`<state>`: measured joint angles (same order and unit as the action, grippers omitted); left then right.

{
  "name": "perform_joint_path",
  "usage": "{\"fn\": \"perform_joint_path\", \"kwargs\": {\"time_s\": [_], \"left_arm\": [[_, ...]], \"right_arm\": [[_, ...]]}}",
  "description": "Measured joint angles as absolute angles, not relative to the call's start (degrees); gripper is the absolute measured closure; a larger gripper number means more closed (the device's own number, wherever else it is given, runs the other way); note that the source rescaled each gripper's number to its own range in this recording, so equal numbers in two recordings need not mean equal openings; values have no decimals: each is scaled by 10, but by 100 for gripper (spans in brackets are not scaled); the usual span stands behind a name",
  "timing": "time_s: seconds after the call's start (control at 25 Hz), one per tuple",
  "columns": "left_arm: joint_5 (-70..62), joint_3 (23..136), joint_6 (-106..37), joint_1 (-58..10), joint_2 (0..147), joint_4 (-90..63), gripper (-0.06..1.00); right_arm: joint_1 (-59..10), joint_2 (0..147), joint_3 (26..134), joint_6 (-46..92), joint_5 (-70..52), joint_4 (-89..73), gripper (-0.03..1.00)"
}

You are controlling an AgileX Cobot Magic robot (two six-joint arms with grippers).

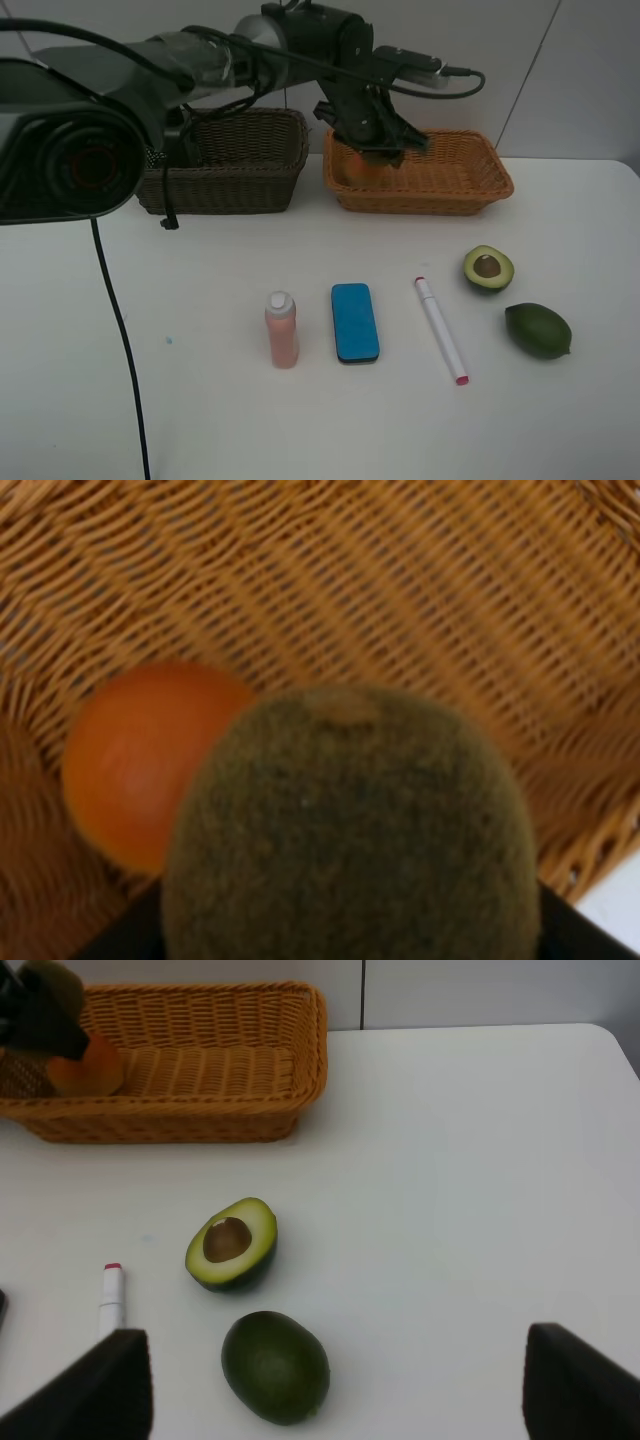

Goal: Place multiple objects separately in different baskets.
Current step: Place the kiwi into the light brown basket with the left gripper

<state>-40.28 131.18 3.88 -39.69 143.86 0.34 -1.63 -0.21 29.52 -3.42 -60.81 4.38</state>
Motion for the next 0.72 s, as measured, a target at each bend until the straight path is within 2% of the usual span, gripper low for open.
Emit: {"fn": "perform_joint_path", "kwargs": {"time_s": [0.08,0.2,0.28,0.52,0.72], "left_arm": [[-374,1312,39,-397,1444,3,50],[-331,1313,40,-397,1446,0,21],[-324,1314,45,-397,1446,0,10],[-371,1315,76,-397,1442,0,6],[-574,1360,111,-392,1409,0,6]], "right_arm": [[-16,-2,295,-34,-608,44,5],[-16,-2,295,-34,-608,44,5],[-16,-2,295,-34,-608,44,5],[-16,-2,295,-34,-608,44,5],[-16,-2,295,-34,-608,44,5]]}}
